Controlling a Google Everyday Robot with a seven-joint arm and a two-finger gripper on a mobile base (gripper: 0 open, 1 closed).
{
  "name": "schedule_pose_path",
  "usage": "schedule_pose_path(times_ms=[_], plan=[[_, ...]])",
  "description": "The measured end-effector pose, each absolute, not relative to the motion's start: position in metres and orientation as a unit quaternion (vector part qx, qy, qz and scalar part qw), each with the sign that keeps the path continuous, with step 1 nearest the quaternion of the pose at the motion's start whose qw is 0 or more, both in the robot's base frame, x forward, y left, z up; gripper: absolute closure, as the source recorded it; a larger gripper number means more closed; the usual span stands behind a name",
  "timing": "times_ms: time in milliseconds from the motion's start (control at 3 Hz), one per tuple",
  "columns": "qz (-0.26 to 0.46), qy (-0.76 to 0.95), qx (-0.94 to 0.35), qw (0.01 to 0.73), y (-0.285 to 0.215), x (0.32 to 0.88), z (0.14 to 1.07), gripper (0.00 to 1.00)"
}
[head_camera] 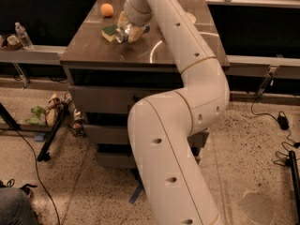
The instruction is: Place redbull can into paper bowl
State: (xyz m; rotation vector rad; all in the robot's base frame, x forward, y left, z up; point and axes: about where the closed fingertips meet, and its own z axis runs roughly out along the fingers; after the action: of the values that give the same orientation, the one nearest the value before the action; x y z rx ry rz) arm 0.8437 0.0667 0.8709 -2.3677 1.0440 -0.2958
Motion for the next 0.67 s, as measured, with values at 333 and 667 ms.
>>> schedule_pose_path(times_ms=[333, 667], plan=[[-0.165, 0.418, -0.838, 0.309, 0.0191, 0.8558, 0.9288, 1.0], [-0.165, 0.418, -0.838, 0.309, 0.0194, 0.856, 0.9284, 1.0]])
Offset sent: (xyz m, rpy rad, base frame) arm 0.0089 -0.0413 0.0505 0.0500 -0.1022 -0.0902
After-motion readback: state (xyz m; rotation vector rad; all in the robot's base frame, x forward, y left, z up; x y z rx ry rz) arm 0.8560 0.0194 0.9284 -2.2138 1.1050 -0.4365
